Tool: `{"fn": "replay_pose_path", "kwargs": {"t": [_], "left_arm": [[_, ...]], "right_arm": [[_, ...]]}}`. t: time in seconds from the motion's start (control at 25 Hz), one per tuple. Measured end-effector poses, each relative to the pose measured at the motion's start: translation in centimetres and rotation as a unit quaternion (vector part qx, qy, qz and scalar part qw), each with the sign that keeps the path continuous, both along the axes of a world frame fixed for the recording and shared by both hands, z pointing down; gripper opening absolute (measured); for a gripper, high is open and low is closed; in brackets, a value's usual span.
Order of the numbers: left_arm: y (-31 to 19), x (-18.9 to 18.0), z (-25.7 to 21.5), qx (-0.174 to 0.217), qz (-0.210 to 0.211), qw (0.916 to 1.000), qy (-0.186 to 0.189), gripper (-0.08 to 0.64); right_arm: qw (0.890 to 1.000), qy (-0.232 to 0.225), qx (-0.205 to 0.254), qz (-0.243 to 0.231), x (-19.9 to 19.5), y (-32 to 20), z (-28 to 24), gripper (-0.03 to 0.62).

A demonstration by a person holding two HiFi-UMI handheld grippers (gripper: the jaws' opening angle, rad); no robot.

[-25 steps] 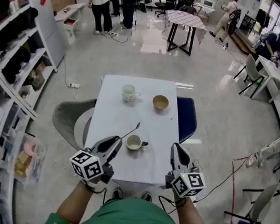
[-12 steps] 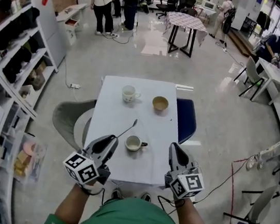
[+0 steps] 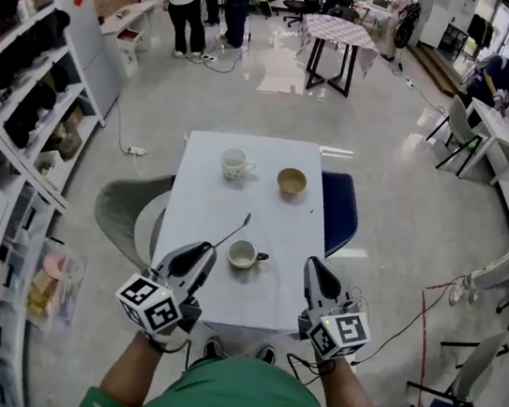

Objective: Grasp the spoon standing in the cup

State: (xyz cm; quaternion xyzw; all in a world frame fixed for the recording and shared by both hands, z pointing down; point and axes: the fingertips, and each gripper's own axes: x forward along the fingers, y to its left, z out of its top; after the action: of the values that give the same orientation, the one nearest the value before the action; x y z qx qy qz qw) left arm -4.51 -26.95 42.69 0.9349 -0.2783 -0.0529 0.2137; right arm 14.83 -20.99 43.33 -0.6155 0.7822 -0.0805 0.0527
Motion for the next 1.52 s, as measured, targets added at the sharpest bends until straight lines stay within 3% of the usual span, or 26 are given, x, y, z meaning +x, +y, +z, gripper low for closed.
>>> {"fn": "replay_pose_path", "kwargs": {"t": [1.52], "left_arm": [[0.3, -0.3, 1.1, -0.012, -0.001, 0.9999, -0.01, 0.061]], "right_arm": [[1.0, 0.006, -0.01, -0.007, -1.2, 0.4, 0.8, 0.015]]}}
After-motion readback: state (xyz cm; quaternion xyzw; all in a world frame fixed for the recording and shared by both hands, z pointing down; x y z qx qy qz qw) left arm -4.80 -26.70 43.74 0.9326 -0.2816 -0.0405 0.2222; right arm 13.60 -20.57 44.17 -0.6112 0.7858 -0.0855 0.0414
